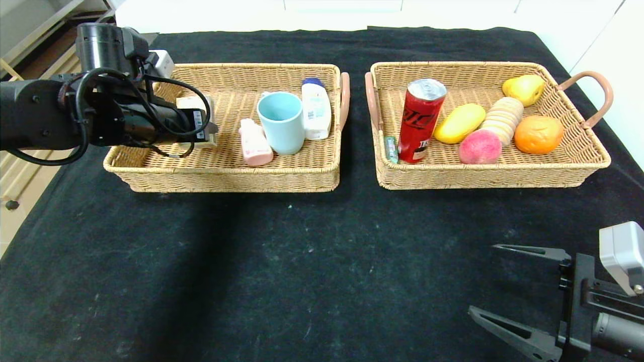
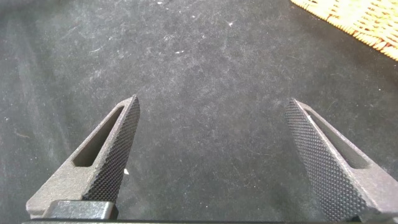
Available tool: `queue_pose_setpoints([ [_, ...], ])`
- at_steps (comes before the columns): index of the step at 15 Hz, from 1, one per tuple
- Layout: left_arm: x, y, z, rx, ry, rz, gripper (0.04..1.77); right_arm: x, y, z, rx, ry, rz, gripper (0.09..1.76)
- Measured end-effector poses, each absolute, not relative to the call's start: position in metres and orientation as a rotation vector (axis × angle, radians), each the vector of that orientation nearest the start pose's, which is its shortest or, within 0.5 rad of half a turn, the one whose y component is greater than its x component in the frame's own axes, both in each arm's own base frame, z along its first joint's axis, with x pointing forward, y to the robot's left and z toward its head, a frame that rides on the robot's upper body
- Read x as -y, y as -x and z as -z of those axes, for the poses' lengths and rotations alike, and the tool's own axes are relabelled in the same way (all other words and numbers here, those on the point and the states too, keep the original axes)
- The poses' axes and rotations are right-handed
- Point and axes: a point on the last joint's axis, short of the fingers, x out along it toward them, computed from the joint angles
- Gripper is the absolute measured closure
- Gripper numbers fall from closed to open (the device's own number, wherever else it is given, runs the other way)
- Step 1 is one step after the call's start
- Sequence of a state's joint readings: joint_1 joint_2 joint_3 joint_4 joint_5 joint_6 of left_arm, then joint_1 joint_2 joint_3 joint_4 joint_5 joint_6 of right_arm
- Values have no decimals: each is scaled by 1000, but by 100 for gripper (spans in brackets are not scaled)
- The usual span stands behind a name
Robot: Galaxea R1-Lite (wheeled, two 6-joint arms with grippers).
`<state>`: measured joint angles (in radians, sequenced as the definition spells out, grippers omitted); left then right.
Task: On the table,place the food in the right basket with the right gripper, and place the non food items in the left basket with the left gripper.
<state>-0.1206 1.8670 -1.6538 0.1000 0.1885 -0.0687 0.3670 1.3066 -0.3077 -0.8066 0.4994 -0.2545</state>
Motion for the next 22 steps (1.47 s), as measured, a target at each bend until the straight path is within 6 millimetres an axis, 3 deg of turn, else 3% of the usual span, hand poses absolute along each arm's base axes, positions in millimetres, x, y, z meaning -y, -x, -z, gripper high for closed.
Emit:
queue_pose_setpoints([
  [4, 42, -374, -285, -329, 14, -79, 80, -74, -162, -164, -88, 224, -884, 14],
  [9, 42, -375, -282, -335, 12, -78, 46, -74, -162, -164, -89, 224, -885, 14],
  [15, 42, -370, -284, -336, 11, -80, 27, -74, -162, -163, -92, 224, -885, 14],
  [18, 40, -357, -287, -338, 12, -78, 21, -74, -162, -163, -94, 224, -887, 14],
  [22, 40, -320, -301, -316, 14, -60, 17, -75, -160, -162, -94, 223, -897, 14],
])
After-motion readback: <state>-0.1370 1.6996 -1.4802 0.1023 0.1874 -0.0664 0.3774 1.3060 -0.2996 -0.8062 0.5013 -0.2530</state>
